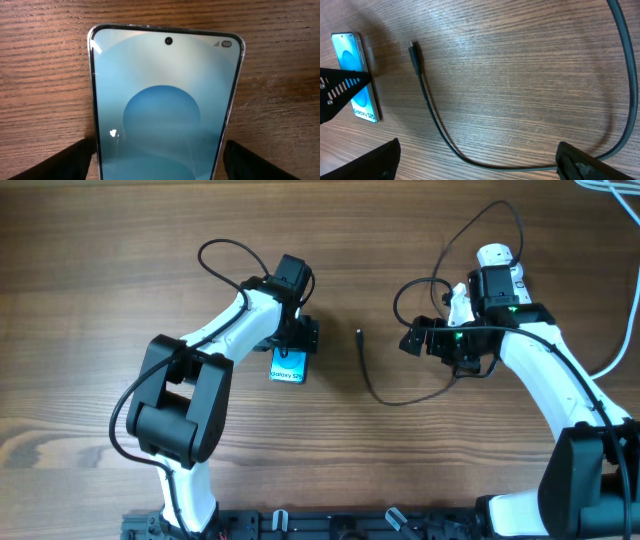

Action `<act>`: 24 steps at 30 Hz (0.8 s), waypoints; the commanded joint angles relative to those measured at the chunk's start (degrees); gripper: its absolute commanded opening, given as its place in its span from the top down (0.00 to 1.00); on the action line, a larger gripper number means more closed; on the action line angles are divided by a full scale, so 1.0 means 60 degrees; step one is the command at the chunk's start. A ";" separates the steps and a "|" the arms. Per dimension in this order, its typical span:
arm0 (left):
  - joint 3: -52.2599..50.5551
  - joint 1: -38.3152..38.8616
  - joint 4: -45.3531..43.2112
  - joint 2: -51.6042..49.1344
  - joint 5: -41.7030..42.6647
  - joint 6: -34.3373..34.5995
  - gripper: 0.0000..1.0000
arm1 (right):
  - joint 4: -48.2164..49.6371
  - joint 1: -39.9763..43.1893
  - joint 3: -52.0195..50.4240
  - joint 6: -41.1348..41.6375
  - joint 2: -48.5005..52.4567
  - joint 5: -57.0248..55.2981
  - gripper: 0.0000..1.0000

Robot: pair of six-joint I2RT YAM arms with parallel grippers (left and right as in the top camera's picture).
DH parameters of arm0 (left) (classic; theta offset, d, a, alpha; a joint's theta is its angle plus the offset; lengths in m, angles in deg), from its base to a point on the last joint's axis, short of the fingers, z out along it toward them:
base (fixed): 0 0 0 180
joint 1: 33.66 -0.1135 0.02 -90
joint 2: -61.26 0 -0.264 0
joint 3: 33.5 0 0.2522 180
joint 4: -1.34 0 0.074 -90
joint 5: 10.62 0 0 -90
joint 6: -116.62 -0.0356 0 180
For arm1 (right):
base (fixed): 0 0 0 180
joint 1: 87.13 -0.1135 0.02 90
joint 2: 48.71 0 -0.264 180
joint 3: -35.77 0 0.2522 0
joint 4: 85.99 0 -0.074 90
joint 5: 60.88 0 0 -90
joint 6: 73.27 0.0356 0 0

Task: Plug charger to phone and switch on socket

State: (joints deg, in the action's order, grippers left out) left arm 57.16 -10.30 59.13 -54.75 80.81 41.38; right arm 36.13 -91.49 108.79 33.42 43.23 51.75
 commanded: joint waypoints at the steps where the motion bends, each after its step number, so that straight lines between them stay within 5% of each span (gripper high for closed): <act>1: -0.0470 0.0022 0.0015 -0.0492 0.0535 0.0182 0.20 | -0.0051 -0.0022 -0.0087 0.0080 0.0160 -0.0135 0.00; 3: -0.0470 0.0018 0.0011 -0.0492 0.0535 0.0182 0.29 | -0.0051 -0.0025 -0.0087 0.0080 0.0160 -0.0131 0.00; 11: -0.0321 -0.0029 0.0087 -0.0470 0.0769 0.0109 0.33 | 0.0022 -0.0055 -0.0087 -0.0029 0.0164 0.1308 0.00; 20: 0.0131 -0.1370 0.0579 -0.0397 0.4328 -0.0211 0.35 | 0.0714 -0.1107 -0.0087 0.0022 0.0182 0.1453 0.00; 24: 0.0131 -0.1698 0.0849 -0.0397 0.6040 -0.0211 0.35 | 0.1887 -0.2058 -0.0331 0.1177 0.0288 0.1450 0.00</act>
State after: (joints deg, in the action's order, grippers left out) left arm 58.12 -19.90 63.26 -55.79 106.51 40.84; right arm 43.80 -100.78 108.57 35.89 43.43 59.42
